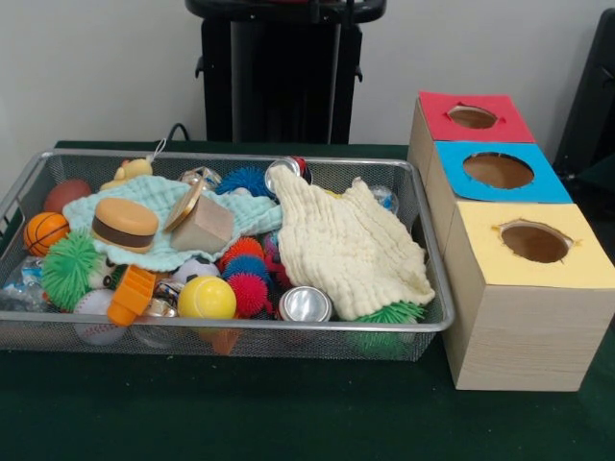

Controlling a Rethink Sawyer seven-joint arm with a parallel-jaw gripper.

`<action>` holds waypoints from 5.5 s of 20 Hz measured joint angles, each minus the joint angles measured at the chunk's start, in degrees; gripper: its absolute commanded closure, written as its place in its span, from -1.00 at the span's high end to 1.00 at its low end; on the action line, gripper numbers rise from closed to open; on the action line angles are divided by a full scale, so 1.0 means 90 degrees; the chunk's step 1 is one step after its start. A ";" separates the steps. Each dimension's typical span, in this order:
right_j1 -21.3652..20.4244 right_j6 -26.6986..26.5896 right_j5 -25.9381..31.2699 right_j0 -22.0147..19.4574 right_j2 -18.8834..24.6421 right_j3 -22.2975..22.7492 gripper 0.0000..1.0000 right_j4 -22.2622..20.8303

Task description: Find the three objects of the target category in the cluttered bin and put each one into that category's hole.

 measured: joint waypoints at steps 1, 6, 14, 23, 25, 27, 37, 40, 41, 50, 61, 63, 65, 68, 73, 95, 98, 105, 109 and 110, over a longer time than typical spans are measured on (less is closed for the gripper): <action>0.0001 0.0000 0.0001 -0.0080 0.0056 -0.0003 1.00 -0.0026; 0.0134 0.0000 0.0001 -0.0268 0.0250 -0.0131 1.00 -0.0065; 0.0595 0.0000 0.0063 -0.0325 0.0391 -0.0728 1.00 -0.0110; 0.0964 0.0000 0.0672 -0.0326 0.0450 -0.1604 1.00 -0.0132; 0.1035 0.0000 0.0799 -0.0328 0.0473 -0.1762 1.00 -0.0137; 0.1115 0.0000 0.0926 -0.0330 0.0507 -0.1944 1.00 -0.0152; 0.1476 0.0000 0.1004 -0.0331 0.0553 -0.2634 1.00 -0.0238; 0.1584 0.0000 0.1017 -0.0330 0.0559 -0.2848 1.00 -0.0276; 0.1613 0.0000 0.1029 -0.0330 0.0561 -0.2905 1.00 -0.0286; 0.1658 0.0000 0.1317 -0.0331 0.0666 -0.3213 1.00 -0.0291; 0.1657 0.0000 0.1846 -0.0330 0.0754 -0.3600 1.00 -0.0294; 0.1657 0.0000 0.2068 -0.0331 0.0759 -0.3747 1.00 -0.0294; 0.1658 0.0000 0.2237 -0.0330 0.0769 -0.3844 1.00 -0.0295; 0.1659 0.0000 0.2590 -0.0332 0.0811 -0.4082 1.00 -0.0296; 0.1664 0.0000 0.2992 -0.0342 0.0919 -0.4443 1.00 -0.0298; 0.2250 0.0000 0.3080 -0.0393 0.1191 -0.6254 1.00 -0.0304; 0.2283 0.0000 0.3064 -0.0371 0.1192 -0.6426 1.00 -0.0304; 0.2282 0.0000 0.3007 -0.0271 0.1192 -0.6635 1.00 -0.0307; 0.2278 0.0000 0.3007 -0.0219 0.1192 -0.6687 1.00 -0.0338; 0.2276 0.0000 0.3007 -0.0207 0.1192 -0.6706 1.00 -0.0375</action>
